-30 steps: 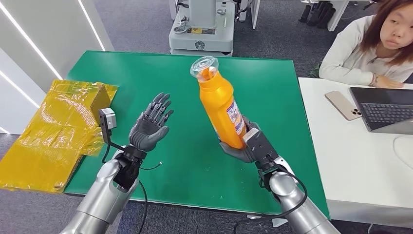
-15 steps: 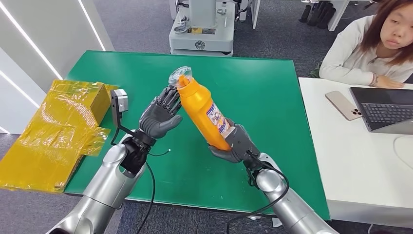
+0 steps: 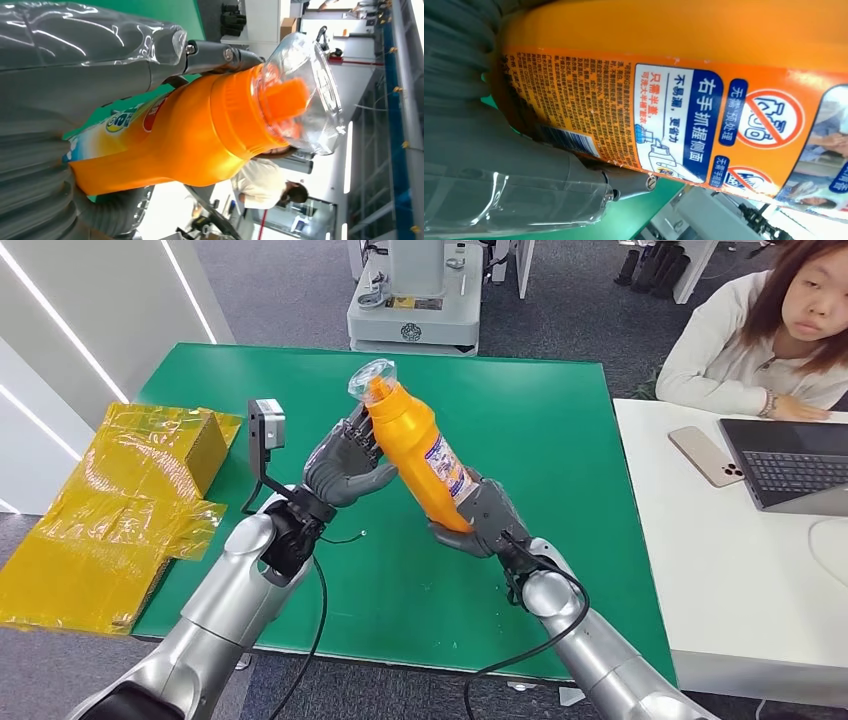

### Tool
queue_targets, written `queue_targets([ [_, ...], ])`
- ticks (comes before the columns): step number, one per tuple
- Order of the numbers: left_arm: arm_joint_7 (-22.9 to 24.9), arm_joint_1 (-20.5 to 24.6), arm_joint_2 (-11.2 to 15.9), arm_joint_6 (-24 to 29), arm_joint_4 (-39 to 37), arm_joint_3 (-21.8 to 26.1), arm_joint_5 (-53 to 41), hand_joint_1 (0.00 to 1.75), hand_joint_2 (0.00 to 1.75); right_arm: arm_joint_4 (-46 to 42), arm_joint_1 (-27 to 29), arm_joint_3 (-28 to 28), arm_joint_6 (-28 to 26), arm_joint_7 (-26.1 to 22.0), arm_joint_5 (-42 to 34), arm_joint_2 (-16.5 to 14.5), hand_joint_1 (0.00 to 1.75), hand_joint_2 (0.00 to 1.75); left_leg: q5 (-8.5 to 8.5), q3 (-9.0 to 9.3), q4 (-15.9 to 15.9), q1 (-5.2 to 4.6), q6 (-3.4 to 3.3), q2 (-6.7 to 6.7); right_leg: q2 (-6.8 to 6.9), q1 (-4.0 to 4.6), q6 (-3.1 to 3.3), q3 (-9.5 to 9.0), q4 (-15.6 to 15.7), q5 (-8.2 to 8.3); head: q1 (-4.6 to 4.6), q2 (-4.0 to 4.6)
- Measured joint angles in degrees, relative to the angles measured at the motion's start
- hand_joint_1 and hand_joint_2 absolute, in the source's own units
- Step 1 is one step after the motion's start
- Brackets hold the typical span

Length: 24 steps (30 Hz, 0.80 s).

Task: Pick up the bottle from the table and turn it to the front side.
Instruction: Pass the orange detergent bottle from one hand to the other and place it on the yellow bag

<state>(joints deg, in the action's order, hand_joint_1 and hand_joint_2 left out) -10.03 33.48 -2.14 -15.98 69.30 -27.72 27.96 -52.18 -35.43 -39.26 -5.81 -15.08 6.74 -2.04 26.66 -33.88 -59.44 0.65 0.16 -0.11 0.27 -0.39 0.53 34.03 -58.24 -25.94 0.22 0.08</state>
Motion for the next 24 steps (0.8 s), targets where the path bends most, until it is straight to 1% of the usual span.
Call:
queue_targets([
  [8, -1.12, 1.63, -1.05, 1.09, -2.83, -1.54, -1.3, 0.0, 1.75, -0.02, -0.03, 0.07, -2.09, 0.39, 3.34, -0.02, 1.75, 1.75, 0.0, -0.01, -0.01, 0.0, 0.0, -0.02, -0.02, 0.0, 0.0, 0.01, 0.0, 0.0, -0.01, -0.01],
  [13, -1.88, 2.92, -1.89, 1.53, -4.73, -1.81, -2.39, 0.0, 1.75, 0.02, -0.31, 0.11, -3.4, 0.13, 8.16, -0.34, 1.75, 1.75, 0.0, -0.01, -0.01, 0.0, 0.0, -0.04, -0.03, 0.0, 0.0, 0.01, 0.0, 0.0, 0.0, 0.0],
  [19, -2.49, 3.66, -2.04, 3.12, -7.3, -1.53, -3.68, 0.0, 1.75, 0.03, -0.18, -0.25, -5.77, 1.31, 15.33, -0.5, 1.75, 1.75, 0.0, -0.01, 0.0, 0.0, 0.0, -0.04, -0.04, 0.0, 0.0, 0.01, -0.01, 0.0, 0.0, 0.01],
  [20, -2.66, 3.7, -2.04, 3.21, -7.77, -1.33, -3.59, 0.02, 1.75, 0.04, -0.06, -0.42, -6.3, 1.33, 16.36, -0.56, 1.75, 1.75, 0.0, -0.01, 0.0, 0.0, 0.0, -0.04, -0.04, 0.0, 0.0, 0.02, -0.01, 0.0, 0.0, 0.01],
  [24, -3.51, 3.78, -2.45, 4.05, -9.77, -0.31, -2.78, 1.7, 1.75, 0.44, 0.2, -0.76, -7.79, 2.09, 19.54, -1.15, 1.75, 1.75, 0.0, -0.02, 0.0, 0.0, 0.0, -0.02, -0.02, 0.0, 0.0, 0.02, -0.01, 0.0, 0.0, 0.0],
])
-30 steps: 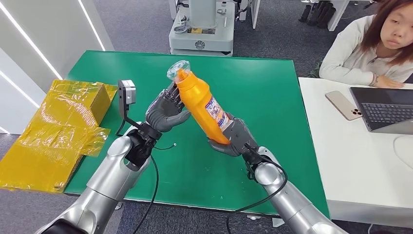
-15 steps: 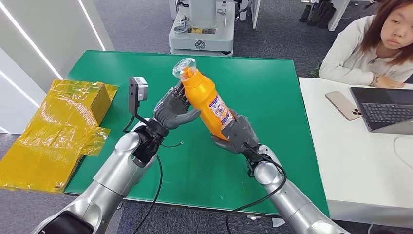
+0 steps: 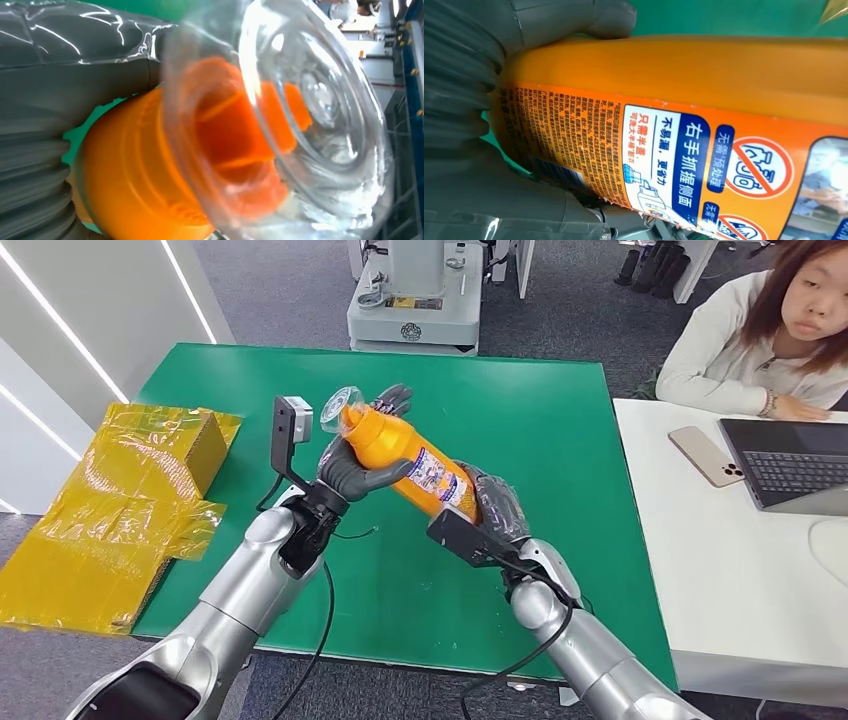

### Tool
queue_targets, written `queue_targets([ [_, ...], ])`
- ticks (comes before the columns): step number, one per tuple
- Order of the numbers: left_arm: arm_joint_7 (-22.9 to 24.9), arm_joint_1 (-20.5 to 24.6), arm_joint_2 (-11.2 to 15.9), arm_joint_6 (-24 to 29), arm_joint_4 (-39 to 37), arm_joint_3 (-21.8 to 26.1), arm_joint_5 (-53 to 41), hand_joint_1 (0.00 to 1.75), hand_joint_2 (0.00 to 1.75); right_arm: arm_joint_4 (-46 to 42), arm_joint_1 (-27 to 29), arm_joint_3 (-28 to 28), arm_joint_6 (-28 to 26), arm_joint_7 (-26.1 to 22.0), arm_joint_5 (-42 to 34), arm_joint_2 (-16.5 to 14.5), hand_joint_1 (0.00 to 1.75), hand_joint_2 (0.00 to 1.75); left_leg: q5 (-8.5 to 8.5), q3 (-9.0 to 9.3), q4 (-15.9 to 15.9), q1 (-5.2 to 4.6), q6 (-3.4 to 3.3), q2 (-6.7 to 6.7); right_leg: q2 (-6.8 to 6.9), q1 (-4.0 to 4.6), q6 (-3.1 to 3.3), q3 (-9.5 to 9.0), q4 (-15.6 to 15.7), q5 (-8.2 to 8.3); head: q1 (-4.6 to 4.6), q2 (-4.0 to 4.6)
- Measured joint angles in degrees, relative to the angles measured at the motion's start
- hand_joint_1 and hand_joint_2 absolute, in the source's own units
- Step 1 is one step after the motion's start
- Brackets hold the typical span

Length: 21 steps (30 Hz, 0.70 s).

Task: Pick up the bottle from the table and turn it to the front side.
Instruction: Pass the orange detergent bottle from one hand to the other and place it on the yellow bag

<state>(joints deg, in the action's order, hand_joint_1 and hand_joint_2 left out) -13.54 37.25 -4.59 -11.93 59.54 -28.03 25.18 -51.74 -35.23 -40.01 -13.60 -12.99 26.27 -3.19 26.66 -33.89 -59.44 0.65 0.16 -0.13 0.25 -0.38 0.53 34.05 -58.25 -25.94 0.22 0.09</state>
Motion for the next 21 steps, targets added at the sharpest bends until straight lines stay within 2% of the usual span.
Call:
queue_targets([
  [6, 0.37, -0.08, -1.14, -0.41, -1.58, 1.67, 3.37, 1.75, 1.75, 0.38, 0.0, 0.89, -0.28, 1.09, 2.05, -0.72, 1.75, 1.75, 0.0, -0.01, -0.01, -0.01, 0.0, 0.0, 0.0, 0.0, 0.0, 0.0, 0.0, 0.0, 0.01, 0.0],
  [13, 0.73, -0.7, -2.09, -0.55, -1.96, 3.43, 7.8, 1.75, 1.75, 0.47, 0.22, 1.65, -1.81, -0.24, 2.05, -1.05, 1.75, 1.75, 0.0, -0.01, -0.01, 0.0, 0.0, 0.0, -0.01, -0.01, 0.0, 0.02, 0.0, 0.0, 0.0, 0.0],
  [14, 0.63, -0.87, -2.24, -0.44, -1.95, 3.58, 8.19, 1.75, 1.75, 0.45, 0.42, 1.84, -1.98, -0.66, 1.6, -1.06, 1.46, 1.75, 0.0, -0.02, -0.01, 0.0, 0.0, 0.0, 0.0, 0.0, 0.0, 0.02, 0.0, 0.0, 0.0, 0.0],
  [17, 0.39, -1.31, -2.69, -0.02, -1.88, 3.76, 9.1, 1.75, 1.75, 0.08, 1.48, 2.64, -2.21, -2.19, -0.71, -1.08, 0.15, 1.75, 0.0, -0.02, 0.0, 0.0, 0.0, 0.0, 0.0, 0.0, 0.0, 0.02, 0.0, 0.0, 0.01, 0.0],
  [18, 0.34, -1.41, -2.8, 0.06, -1.87, 3.82, 9.48, 1.75, 1.75, -0.19, 1.9, 2.93, -2.21, -2.71, -1.63, -1.07, 0.0, 1.75, 0.0, -0.02, 0.0, 0.0, 0.0, -0.01, -0.01, 0.0, 0.0, 0.02, 0.0, 0.0, 0.01, 0.0],
  [21, 0.31, -1.57, -3.03, 0.13, -1.84, 4.08, 10.72, 1.75, 1.75, -1.44, 3.14, 4.2, -1.97, -4.0, -4.8, -1.03, 0.0, 1.75, 0.0, -0.03, -0.01, -0.01, 0.0, -0.01, -0.01, 0.0, 0.0, 0.04, 0.01, 0.0, 0.0, -0.01],
])
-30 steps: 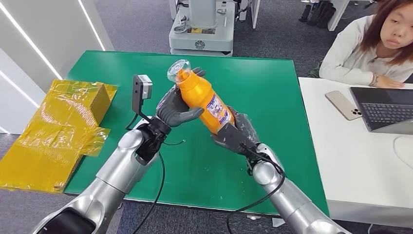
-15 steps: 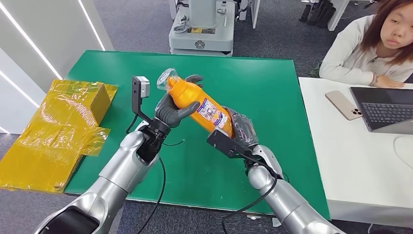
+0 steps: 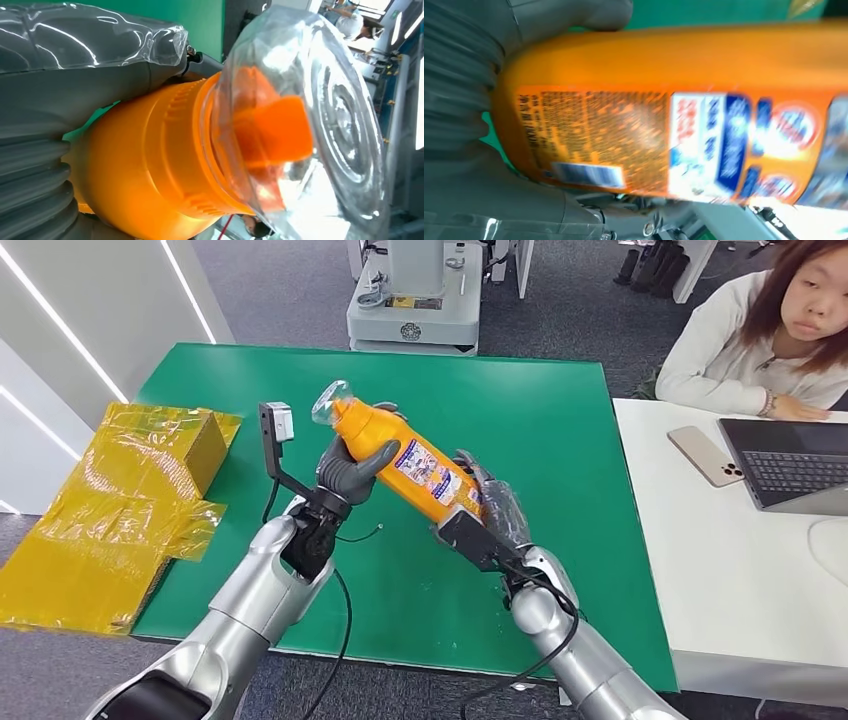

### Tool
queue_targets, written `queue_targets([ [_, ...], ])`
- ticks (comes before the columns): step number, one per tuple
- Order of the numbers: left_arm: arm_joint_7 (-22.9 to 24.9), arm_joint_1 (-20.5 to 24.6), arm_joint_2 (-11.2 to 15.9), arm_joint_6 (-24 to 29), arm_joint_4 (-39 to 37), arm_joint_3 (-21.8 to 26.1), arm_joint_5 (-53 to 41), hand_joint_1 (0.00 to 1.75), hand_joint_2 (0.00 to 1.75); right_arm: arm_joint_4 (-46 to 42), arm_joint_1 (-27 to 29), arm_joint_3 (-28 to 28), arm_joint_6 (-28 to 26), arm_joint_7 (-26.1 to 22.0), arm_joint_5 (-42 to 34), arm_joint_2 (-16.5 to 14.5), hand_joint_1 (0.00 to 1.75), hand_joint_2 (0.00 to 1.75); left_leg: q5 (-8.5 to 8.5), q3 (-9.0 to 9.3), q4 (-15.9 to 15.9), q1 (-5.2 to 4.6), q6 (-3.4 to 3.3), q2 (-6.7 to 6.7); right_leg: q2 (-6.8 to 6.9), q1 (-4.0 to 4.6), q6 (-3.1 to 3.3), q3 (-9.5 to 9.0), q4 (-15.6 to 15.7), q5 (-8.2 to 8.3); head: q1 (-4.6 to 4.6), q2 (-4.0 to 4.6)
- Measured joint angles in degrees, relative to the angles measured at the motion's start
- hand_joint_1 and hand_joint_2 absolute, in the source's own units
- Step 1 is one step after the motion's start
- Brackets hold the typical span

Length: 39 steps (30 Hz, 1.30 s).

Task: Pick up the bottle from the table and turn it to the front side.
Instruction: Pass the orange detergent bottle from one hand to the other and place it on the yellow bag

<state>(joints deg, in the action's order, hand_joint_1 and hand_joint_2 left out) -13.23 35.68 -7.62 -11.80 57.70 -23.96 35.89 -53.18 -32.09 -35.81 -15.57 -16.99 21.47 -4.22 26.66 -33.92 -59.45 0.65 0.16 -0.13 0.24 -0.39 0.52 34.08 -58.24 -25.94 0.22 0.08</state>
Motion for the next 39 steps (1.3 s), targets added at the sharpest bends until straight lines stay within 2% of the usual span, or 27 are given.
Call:
queue_targets([
  [6, -0.84, -0.45, -0.07, 0.92, 0.31, 0.42, 1.26, 1.75, 1.75, -3.91, 2.51, 2.29, 1.79, -0.89, -5.66, 0.43, 0.0, 1.75, 0.0, 0.0, 0.0, 0.0, 0.0, -0.01, 0.0, 0.0, 0.0, 0.0, 0.0, 0.0, 0.01, 0.01],
  [9, -2.51, -0.68, 0.2, 2.37, 0.66, 0.61, -1.02, 1.75, 1.75, -5.93, 3.54, 2.81, 2.42, -2.01, -8.55, 0.71, 0.0, 1.75, 0.0, 0.0, 0.0, 0.0, 0.0, 0.0, 0.0, 0.0, 0.0, 0.0, 0.0, 0.0, 0.01, 0.01],
  [13, -8.85, -0.77, 2.14, 7.05, 1.59, 0.74, -12.83, 1.75, 1.75, -9.78, 5.37, 2.89, 2.98, -3.88, -13.16, 1.74, 0.0, 1.75, 0.0, 0.0, 0.01, 0.01, 0.0, -0.04, -0.04, 0.0, 0.0, 0.02, -0.01, 0.0, 0.0, 0.01],
  [17, -11.24, -1.13, 4.09, 9.0, 2.87, 1.41, -19.69, 1.75, 1.75, -13.15, 6.55, 2.84, 3.33, -4.71, -16.08, 2.7, 0.0, 1.75, 0.0, -0.02, 0.03, 0.01, 0.0, -0.02, -0.01, 0.01, 0.0, 0.02, -0.01, 0.0, 0.01, -0.01],
  [21, -15.22, -1.77, 6.73, 17.01, 5.04, 1.57, -33.23, 1.75, 1.75, -17.54, 8.5, 2.8, 4.42, -6.95, -20.95, 3.49, 0.0, 1.75, 0.0, -0.02, 0.03, 0.01, 0.0, -0.07, -0.07, 0.01, 0.0, 0.04, -0.01, 0.0, 0.0, 0.01],
  [25, -17.19, -2.31, 9.86, 24.52, 7.06, 1.83, -46.98, 1.75, 1.75, -24.01, 11.33, 2.68, 4.29, -7.77, -22.37, 4.96, 0.0, 1.75, 0.0, -0.03, 0.03, 0.01, 0.0, -0.01, -0.01, 0.01, 0.0, 0.04, -0.01, -0.01, 0.01, -0.01],
  [31, -15.69, -2.54, 13.34, 35.22, 9.32, 1.95, -66.56, 1.75, 1.75, -33.56, 16.03, 2.63, 2.98, -8.14, -20.27, 6.85, 0.0, 1.75, 0.0, -0.04, 0.03, 0.01, 0.0, -0.03, -0.03, 0.01, 0.0, 0.05, -0.01, -0.01, 0.0, 0.0],
  [35, -11.25, -2.54, 15.77, 43.77, 10.81, 1.95, -85.16, 1.75, 1.75, -39.07, 19.08, 2.85, 1.79, -8.49, -17.62, 7.55, 0.0, 1.75, 0.0, -0.04, 0.03, 0.01, 0.0, -0.03, -0.02, 0.01, 0.0, 0.06, 0.0, -0.01, 0.0, 0.0],
  [39, -6.89, -2.72, 17.78, 47.67, 12.04, 2.01, -98.35, 1.75, 1.75, -43.62, 21.93, 3.73, 1.53, -8.7, -16.38, 8.24, 0.0, 1.75, 0.0, -0.04, 0.04, 0.01, 0.0, -0.03, -0.02, 0.01, 0.0, 0.05, -0.01, -0.01, -0.01, 0.0],
])
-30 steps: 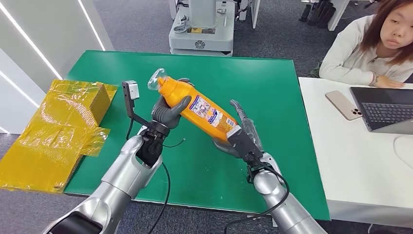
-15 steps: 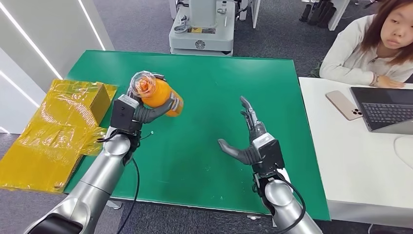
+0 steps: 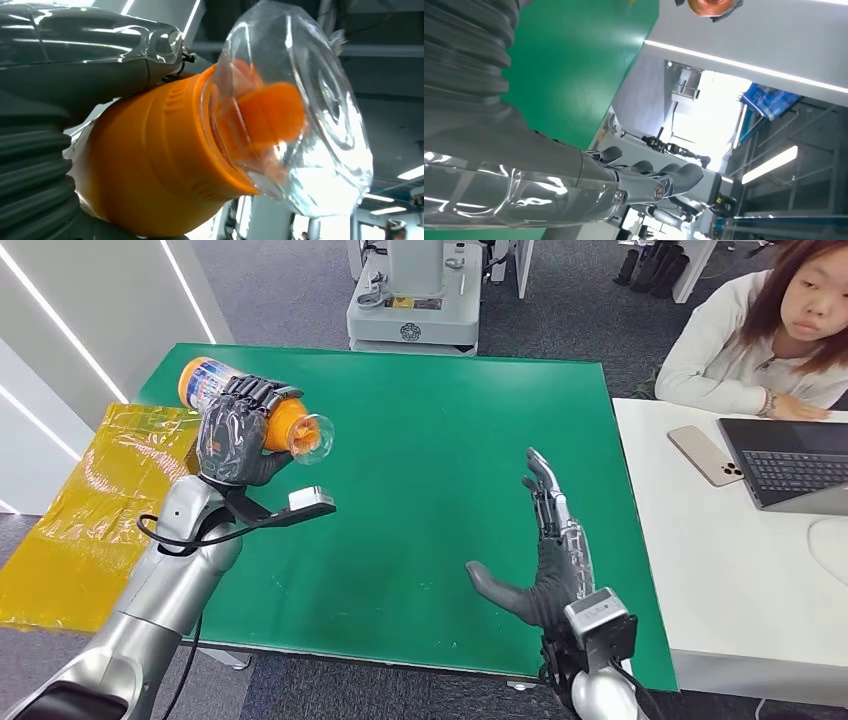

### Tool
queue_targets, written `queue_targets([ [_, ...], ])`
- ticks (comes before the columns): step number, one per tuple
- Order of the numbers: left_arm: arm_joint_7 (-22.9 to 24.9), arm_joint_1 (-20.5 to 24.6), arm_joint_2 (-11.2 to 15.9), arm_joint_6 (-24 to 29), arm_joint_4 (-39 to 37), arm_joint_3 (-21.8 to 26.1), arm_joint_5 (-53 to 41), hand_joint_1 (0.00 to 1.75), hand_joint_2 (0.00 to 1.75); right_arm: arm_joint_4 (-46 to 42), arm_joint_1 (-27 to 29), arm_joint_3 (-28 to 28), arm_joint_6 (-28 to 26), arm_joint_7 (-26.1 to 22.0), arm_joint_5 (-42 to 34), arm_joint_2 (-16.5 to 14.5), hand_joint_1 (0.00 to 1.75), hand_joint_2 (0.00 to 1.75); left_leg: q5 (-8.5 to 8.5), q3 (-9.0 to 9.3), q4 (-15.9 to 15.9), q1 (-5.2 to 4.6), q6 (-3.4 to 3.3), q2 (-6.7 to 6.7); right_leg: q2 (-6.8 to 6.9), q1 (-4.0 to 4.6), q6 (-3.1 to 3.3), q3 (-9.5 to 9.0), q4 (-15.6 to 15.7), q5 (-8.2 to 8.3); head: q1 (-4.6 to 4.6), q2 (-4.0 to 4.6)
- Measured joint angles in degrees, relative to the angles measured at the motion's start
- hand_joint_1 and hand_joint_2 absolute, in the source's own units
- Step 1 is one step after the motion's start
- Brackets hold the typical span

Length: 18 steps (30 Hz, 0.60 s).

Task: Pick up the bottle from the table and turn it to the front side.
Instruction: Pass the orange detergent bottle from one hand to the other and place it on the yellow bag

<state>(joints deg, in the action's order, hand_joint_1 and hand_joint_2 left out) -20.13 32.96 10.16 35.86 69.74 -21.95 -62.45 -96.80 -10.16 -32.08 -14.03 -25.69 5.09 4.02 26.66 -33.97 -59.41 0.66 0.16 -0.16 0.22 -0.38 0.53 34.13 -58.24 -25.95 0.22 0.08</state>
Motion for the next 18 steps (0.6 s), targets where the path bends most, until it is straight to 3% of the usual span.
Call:
queue_targets([
  [5, 4.13, -0.99, 1.34, 1.61, 1.63, 0.81, -10.44, 1.75, 1.75, -3.6, 2.73, 1.41, 0.39, -0.79, 0.92, 0.39, 0.0, 1.75, 0.0, 0.0, 0.0, 0.0, 0.0, -0.01, -0.01, 0.0, 0.0, 0.0, 0.0, 0.0, 0.01, -0.01],
  [13, 7.61, -1.95, 2.33, 1.74, 2.95, 2.1, -18.18, 1.75, 1.75, -6.49, 4.43, 2.41, 0.72, -1.21, 1.39, 0.42, 0.0, 1.75, 0.0, -0.01, 0.0, 0.0, 0.0, -0.01, -0.01, 0.0, 0.0, 0.0, 0.0, 0.0, 0.02, 0.0],
  [16, 11.79, -3.0, 3.01, 0.74, 2.97, 2.69, -24.25, 1.75, 1.75, -7.75, 4.94, 3.1, 1.31, -1.32, 1.57, 0.43, 0.0, 1.75, 0.0, 0.0, 0.01, 0.0, 0.0, -0.05, -0.04, 0.0, 0.0, 0.01, 0.0, 0.0, 0.02, 0.0],
  [18, 17.22, -4.14, 4.42, -0.34, 2.65, 2.2, -26.33, 1.75, 1.75, -8.66, 5.52, 3.6, 1.75, -1.31, 1.82, 0.44, 0.0, 1.75, 0.01, 0.0, 0.01, 0.0, 0.0, -0.12, -0.11, -0.01, 0.0, 0.04, 0.0, 0.0, 0.01, -0.01],
])
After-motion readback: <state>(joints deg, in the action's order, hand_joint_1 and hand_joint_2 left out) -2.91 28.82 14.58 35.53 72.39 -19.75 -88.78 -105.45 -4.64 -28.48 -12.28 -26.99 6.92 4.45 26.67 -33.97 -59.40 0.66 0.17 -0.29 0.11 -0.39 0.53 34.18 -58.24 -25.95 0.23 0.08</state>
